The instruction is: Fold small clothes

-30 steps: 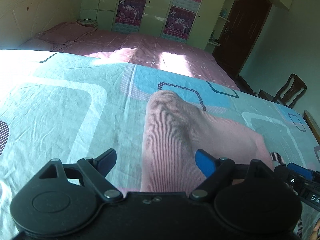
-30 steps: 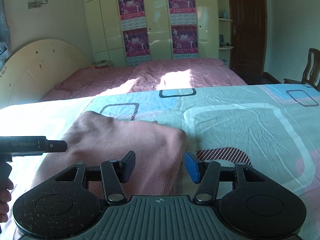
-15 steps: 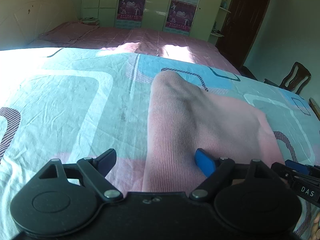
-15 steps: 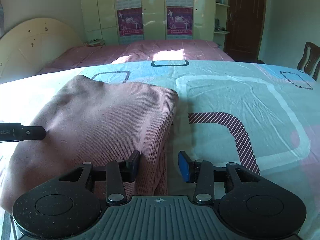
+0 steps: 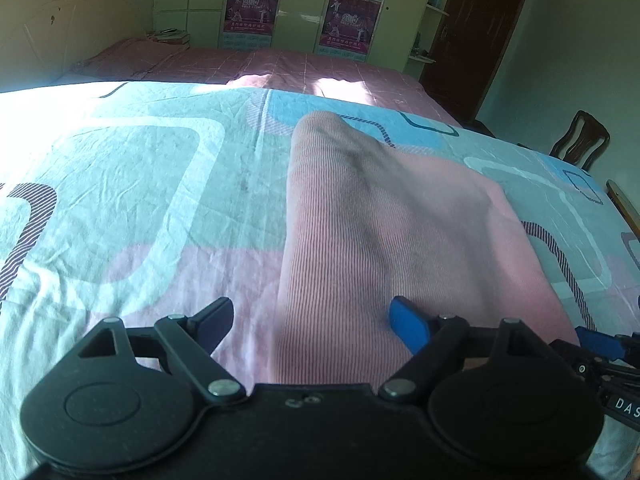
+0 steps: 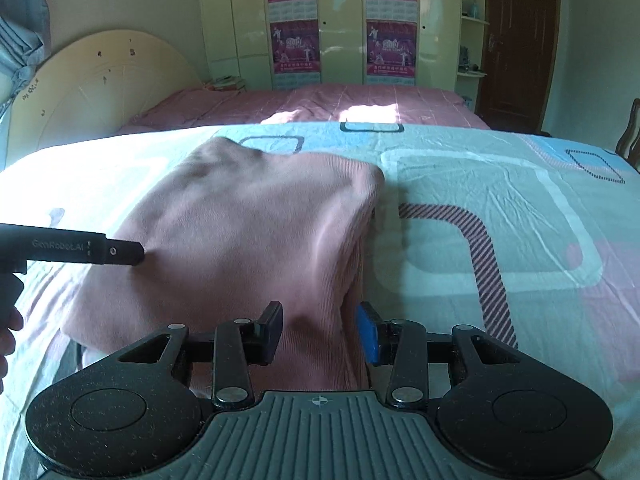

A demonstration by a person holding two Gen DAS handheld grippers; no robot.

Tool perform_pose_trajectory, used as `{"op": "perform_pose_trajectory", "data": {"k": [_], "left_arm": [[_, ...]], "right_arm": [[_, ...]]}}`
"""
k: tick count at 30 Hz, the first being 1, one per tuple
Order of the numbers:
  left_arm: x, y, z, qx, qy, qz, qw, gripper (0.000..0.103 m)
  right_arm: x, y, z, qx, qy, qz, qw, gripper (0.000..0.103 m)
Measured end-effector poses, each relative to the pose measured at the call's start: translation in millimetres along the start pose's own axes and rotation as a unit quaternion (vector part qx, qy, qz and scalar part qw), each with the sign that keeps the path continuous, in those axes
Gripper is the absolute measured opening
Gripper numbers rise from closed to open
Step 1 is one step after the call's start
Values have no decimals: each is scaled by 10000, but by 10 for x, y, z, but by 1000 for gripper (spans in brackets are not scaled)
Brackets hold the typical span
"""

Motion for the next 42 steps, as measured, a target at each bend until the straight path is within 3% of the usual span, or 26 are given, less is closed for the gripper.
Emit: {"op": "perform_pose_trajectory", "data": {"k": [4, 7, 10, 19, 20, 22, 23, 34, 42], "left_arm": [[69, 18, -62, 125, -284, -123, 9994, 86], [103, -18, -93, 191, -412, -192, 9988, 86], [152, 3, -86, 199, -347, -183, 9990, 88], [-19, -53, -85, 273, -291, -269, 9988, 88], [-45, -60, -69, 278, -258, -252, 9990, 88], [-117, -69, -16, 302, -160, -177, 9993, 89], [-151, -74, 10, 305, -124, -137, 9994, 90], [-317, 232, 87, 356, 61, -235, 9991, 91], [-307, 558, 93, 744, 133, -465, 9961, 91]], "right_arm": [[165, 106, 187, 20, 405, -272, 9988, 41], [174, 30, 231, -39, 634, -181, 9978, 40], [254, 64, 291, -55, 798, -238, 9965, 34], [60, -174, 363, -526, 1261, -48, 9906, 34], [14, -156, 365, -575, 1308, -48, 9897, 35], [-52, -128, 372, -638, 1390, -7, 9882, 54], [-83, -120, 370, -631, 1386, 53, 9883, 68], [-312, 288, 367, -895, 1517, -77, 9843, 70], [-347, 650, 444, -968, 1652, -227, 9812, 70]]}}
Point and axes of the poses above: each gripper's, at about its wrist camera, not at the fingertips, and y roughly the way its jaws point, z to its right, x to its underside, the point moved 2 cm from there along y, roughly the way its jaws point, and after that the axes turned 3 degrees about -x, right-handed, at the moved point
